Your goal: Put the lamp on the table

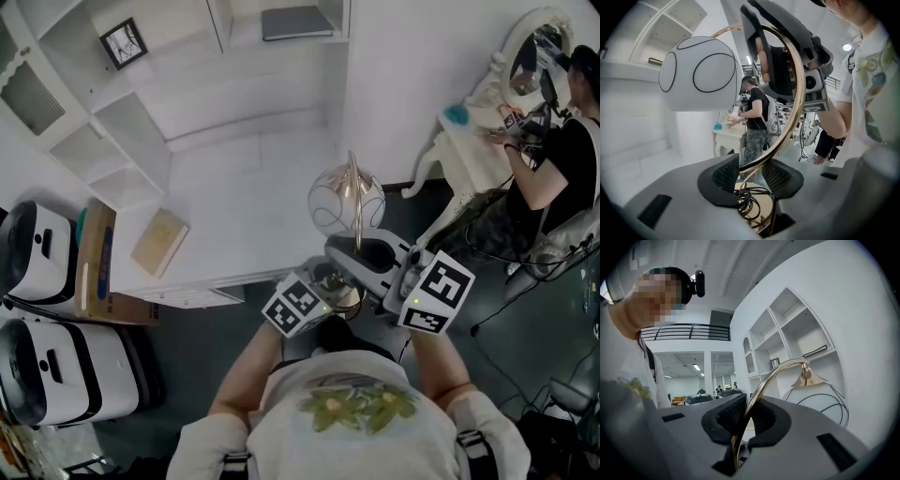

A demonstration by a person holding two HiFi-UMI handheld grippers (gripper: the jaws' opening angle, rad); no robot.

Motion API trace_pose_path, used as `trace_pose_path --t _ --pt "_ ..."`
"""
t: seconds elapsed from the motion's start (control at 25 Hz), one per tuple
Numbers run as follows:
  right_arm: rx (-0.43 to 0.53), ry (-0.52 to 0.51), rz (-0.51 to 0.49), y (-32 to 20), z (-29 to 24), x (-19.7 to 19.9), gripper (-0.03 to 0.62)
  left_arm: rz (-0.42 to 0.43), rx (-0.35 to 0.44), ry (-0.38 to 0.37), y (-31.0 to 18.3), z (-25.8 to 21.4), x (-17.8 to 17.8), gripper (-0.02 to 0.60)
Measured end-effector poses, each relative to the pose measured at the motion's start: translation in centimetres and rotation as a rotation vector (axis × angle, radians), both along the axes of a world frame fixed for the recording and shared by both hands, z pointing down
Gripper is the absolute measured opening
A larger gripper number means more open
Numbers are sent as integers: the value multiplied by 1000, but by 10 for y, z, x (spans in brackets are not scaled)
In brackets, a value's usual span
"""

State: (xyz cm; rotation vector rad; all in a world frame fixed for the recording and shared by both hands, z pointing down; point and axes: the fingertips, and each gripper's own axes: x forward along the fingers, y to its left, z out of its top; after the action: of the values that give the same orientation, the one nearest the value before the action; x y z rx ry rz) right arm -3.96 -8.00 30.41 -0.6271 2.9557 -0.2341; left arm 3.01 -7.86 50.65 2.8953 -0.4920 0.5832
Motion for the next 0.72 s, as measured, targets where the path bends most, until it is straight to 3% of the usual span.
trace_pose_path --t 0.72 --pt "20 -11 -1 -73 -14 6 35 -9 16 -2 -77 -14 5 158"
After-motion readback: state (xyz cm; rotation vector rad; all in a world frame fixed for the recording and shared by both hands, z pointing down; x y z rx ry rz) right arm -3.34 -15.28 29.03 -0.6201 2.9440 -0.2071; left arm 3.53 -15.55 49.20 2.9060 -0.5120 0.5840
